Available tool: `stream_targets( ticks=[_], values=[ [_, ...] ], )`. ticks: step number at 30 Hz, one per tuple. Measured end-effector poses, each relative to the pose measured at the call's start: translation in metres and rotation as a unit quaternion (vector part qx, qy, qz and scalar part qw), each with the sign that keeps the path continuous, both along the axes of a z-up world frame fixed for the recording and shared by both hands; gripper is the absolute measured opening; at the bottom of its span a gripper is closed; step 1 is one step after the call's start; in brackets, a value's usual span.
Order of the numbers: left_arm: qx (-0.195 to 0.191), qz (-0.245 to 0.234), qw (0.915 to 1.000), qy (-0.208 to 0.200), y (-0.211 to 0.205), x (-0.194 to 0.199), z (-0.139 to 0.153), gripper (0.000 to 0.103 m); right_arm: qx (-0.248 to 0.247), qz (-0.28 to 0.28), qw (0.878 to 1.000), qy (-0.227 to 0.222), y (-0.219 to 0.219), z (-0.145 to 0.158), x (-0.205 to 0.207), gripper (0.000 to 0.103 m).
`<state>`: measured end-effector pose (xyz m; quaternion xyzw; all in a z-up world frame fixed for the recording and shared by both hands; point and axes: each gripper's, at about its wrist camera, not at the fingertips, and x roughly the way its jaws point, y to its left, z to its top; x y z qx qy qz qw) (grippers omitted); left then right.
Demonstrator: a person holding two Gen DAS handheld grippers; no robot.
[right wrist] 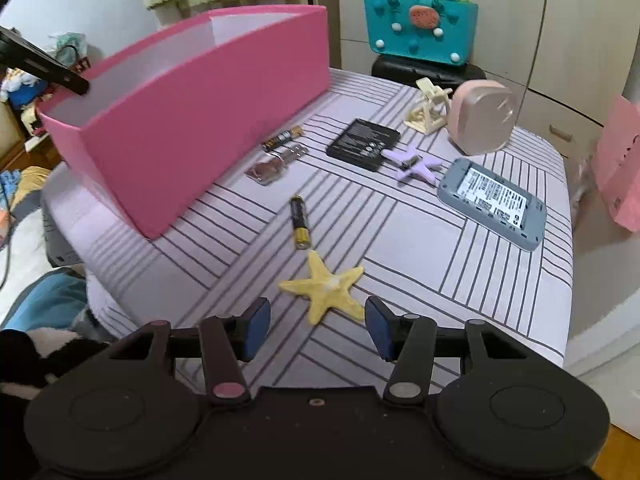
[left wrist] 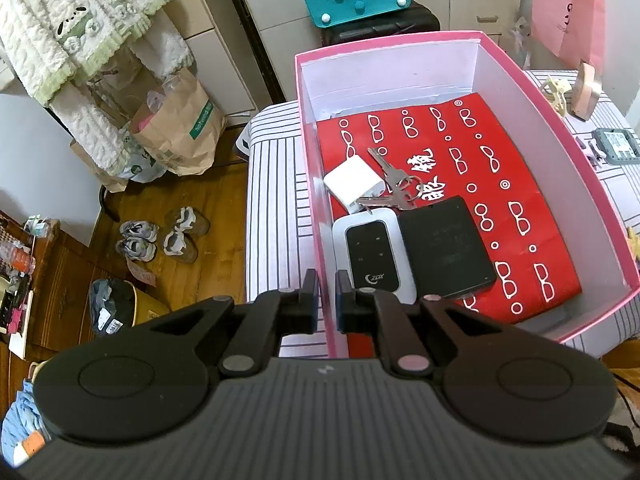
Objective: Organize rigid objects
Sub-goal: 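Move the right gripper to the yellow starfish and grasp it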
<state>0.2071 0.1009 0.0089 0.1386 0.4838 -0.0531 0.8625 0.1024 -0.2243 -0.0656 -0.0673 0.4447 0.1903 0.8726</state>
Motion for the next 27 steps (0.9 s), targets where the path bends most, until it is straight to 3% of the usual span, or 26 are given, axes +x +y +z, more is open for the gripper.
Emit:
stream_targets(
  ticks=[8,14,18,27],
  values=[
    [-0.001,0.004,1.0000,0.001,0.000,0.000,0.001,0.008,-0.003,0.015,1.000,-0.013,0.003,-0.006,0.010,0.057],
    [-0.001,0.002,1.0000,0.003,0.000,0.001,0.000,0.008,0.019,-0.006,1.000,-0.024,-0.012,0.002,0.019,0.042],
    [-0.001,0.002,1.0000,0.003,0.000,0.001,0.000,0.008,0.041,-0.028,0.999,-0.018,-0.021,0.006,0.028,0.041],
    [-0.012,0.000,0.9999,0.006,0.002,0.002,-0.002,0.008,0.022,-0.034,0.999,-0.030,-0.016,0.012,0.031,0.041]
  ],
)
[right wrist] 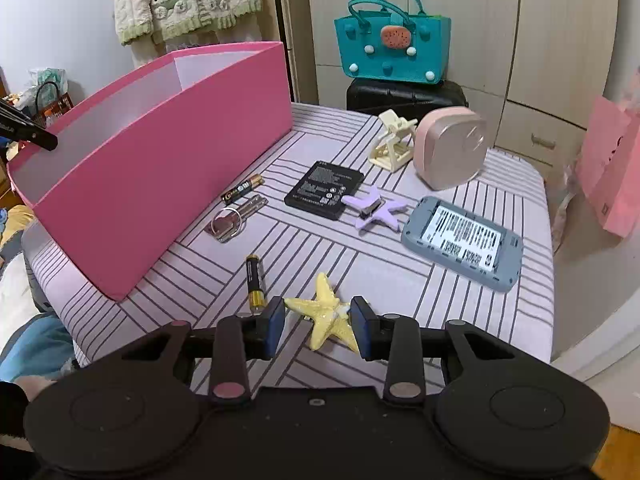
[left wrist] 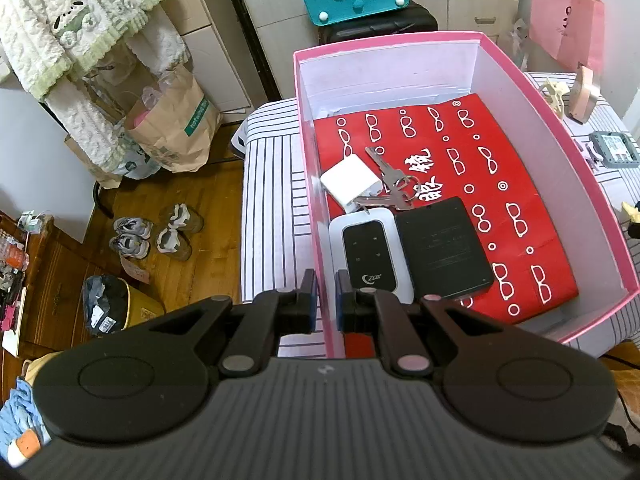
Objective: Organize rigid objects
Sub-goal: 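Move the right gripper to the yellow starfish and grasp it, then carry the starfish into the pink box and release it with the right gripper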
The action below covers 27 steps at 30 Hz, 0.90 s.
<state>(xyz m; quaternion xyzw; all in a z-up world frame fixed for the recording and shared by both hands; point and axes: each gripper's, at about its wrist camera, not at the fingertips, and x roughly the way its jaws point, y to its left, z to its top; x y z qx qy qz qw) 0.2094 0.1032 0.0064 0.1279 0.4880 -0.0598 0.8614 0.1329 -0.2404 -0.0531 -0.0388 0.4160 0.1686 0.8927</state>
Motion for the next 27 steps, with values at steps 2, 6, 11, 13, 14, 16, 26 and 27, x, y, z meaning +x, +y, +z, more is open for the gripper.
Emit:
stream_targets(
  ticks=[2,6,11,13,14,16,26,27],
  values=[
    [0.000,-0.001,1.0000,0.001,0.000,0.001,-0.001,0.008,-0.004,-0.001,1.000,-0.004,0.001,0.005,0.000,0.041],
    [0.002,-0.006,1.0000,0.000,0.001,0.001,-0.002,0.008,-0.015,0.007,1.000,-0.026,0.008,0.022,-0.002,0.041],
    [-0.006,-0.001,1.0000,0.003,0.003,0.001,-0.001,0.008,-0.022,0.034,0.997,-0.071,0.024,0.054,-0.003,0.041],
    [-0.008,-0.001,1.0000,0.001,0.004,0.000,-0.001,0.007,-0.019,0.050,0.994,-0.095,0.032,0.070,-0.002,0.041],
    [-0.010,0.004,0.9999,0.000,0.005,0.000,-0.001,0.006,-0.016,0.060,0.992,-0.108,0.037,0.079,-0.002,0.041],
    [-0.016,0.010,0.9998,0.000,0.007,0.000,0.002,0.005,-0.001,0.080,0.988,-0.130,0.046,0.093,0.001,0.041],
    [-0.034,0.013,0.9993,-0.010,0.013,-0.001,0.011,0.003,0.046,0.181,0.972,-0.145,0.116,0.118,0.046,0.041],
    [-0.034,0.013,0.9993,-0.010,0.013,-0.001,0.011,0.003,0.045,0.192,0.970,-0.140,0.124,0.118,0.053,0.041]
  ],
)
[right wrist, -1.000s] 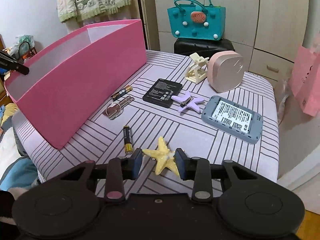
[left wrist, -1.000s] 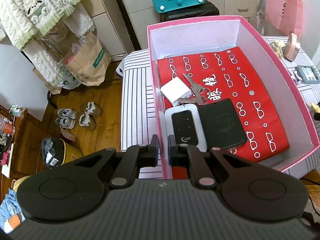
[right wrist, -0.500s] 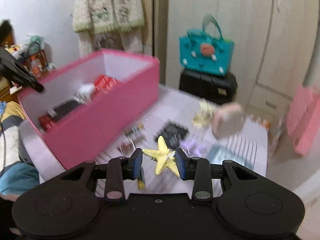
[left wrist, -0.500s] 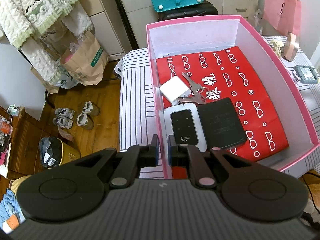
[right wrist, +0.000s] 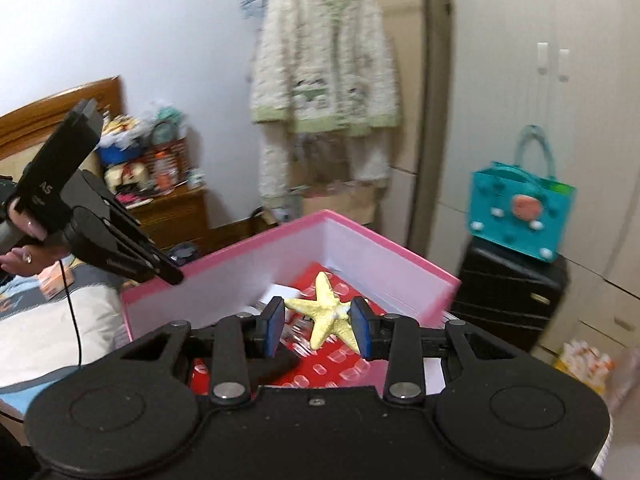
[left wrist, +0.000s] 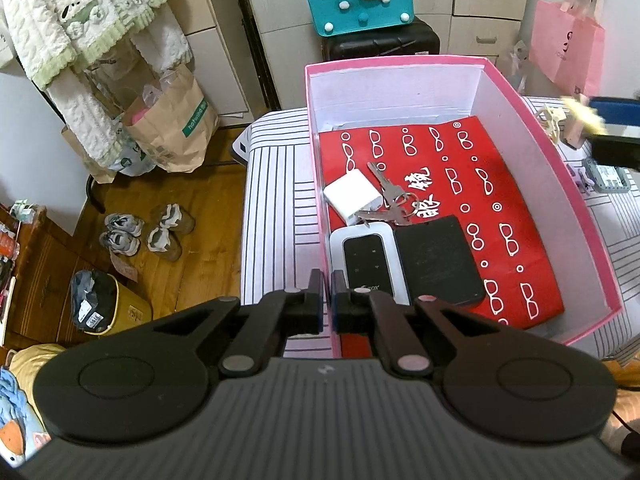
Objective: Organize rigid objects
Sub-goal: 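Carry the starfish into the pink box and release it with the right gripper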
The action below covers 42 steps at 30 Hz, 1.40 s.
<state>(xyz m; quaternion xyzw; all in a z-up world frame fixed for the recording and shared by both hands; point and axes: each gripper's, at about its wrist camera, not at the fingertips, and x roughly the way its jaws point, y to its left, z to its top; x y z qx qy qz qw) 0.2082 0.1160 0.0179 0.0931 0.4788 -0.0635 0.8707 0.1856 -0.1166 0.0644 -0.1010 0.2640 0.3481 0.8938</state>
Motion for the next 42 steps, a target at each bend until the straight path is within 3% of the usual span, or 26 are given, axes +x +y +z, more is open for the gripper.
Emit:
stream_targets(
  ticks=[9,16,19,23,27,32,37,42],
  values=[
    [-0.012,0.009,0.9999,-0.002,0.002,0.000,-0.007,0.003,-0.088,0.032,0.989,0.113,0.078,-0.044,0.081,0.041],
    [-0.030,0.008,0.9995,-0.001,0.009,-0.001,-0.006,0.003,-0.147,-0.002,0.974,0.173,0.094,-0.087,0.115,0.041],
    [-0.043,0.013,0.9990,0.003,0.013,0.000,-0.008,0.003,-0.134,0.003,0.972,0.195,0.093,-0.086,0.121,0.041],
    [-0.043,0.011,0.9990,0.000,0.012,-0.001,-0.009,0.003,-0.126,-0.012,0.974,0.186,0.086,-0.081,0.117,0.049],
    [-0.045,0.010,0.9990,0.000,0.013,0.000,-0.008,0.003,-0.067,-0.023,0.981,0.179,0.060,-0.064,0.103,0.049],
    [-0.044,0.020,0.9988,-0.001,0.012,0.000,-0.009,0.003,-0.004,-0.023,0.992,0.125,0.016,-0.028,0.063,0.051],
    [-0.042,0.033,0.9986,-0.003,0.010,-0.001,-0.009,0.003,0.002,-0.046,0.995,0.084,-0.026,-0.007,0.034,0.053],
    [-0.039,0.041,0.9984,-0.001,0.008,-0.001,-0.012,0.003,0.000,-0.102,0.992,0.077,-0.075,-0.014,0.016,0.054]
  ],
)
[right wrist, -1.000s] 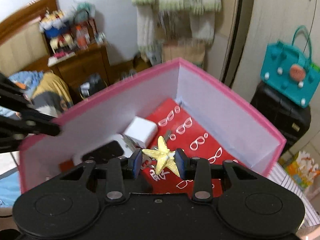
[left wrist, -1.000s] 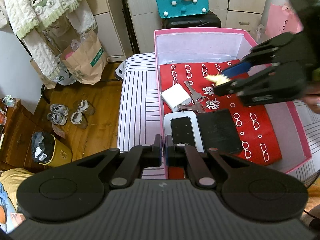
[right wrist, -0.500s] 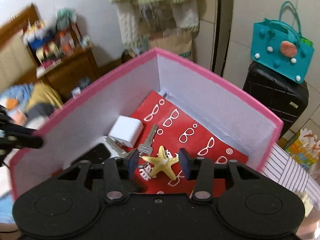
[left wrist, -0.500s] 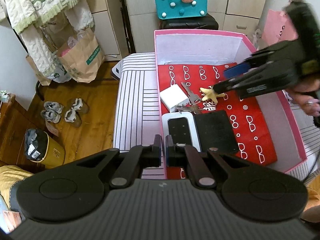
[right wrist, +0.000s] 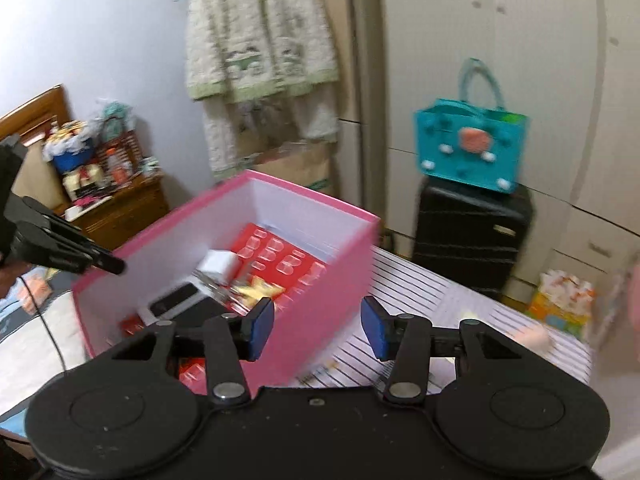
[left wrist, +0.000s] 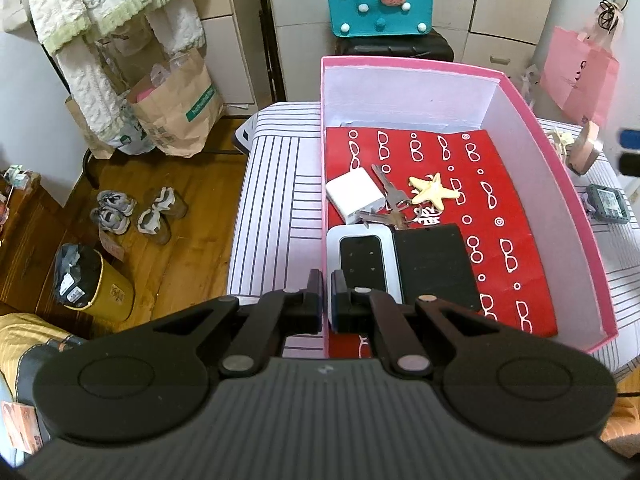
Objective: Organize rigid objects
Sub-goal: 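Carry the starfish into the pink box and release it with the right gripper, then move the right gripper to the grey pocket wifi router and grasp it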
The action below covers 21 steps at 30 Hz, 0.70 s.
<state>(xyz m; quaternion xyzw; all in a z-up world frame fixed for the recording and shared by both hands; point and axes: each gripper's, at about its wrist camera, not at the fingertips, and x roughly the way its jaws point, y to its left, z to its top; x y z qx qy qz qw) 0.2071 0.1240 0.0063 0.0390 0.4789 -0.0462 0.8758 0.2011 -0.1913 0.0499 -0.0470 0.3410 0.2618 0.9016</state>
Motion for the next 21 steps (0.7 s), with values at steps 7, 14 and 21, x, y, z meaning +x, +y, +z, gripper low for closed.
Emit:
stream_targets(
  ticks=[7,14,21],
  values=[
    [0.003,0.011,0.9999,-0.001,-0.002,0.000,-0.002,0.004,-0.012,-0.083,0.996,0.000,-0.063,-0.038,-0.031,0.055],
    [0.009,0.016,0.9998,-0.003,-0.003,-0.002,-0.003,0.004,-0.025,-0.123,0.992,0.013,-0.106,-0.076,-0.031,0.059],
    [0.012,0.023,0.9997,-0.006,-0.005,-0.003,-0.003,0.004,-0.022,-0.088,0.994,0.067,-0.126,-0.103,-0.002,0.060]
  ],
)
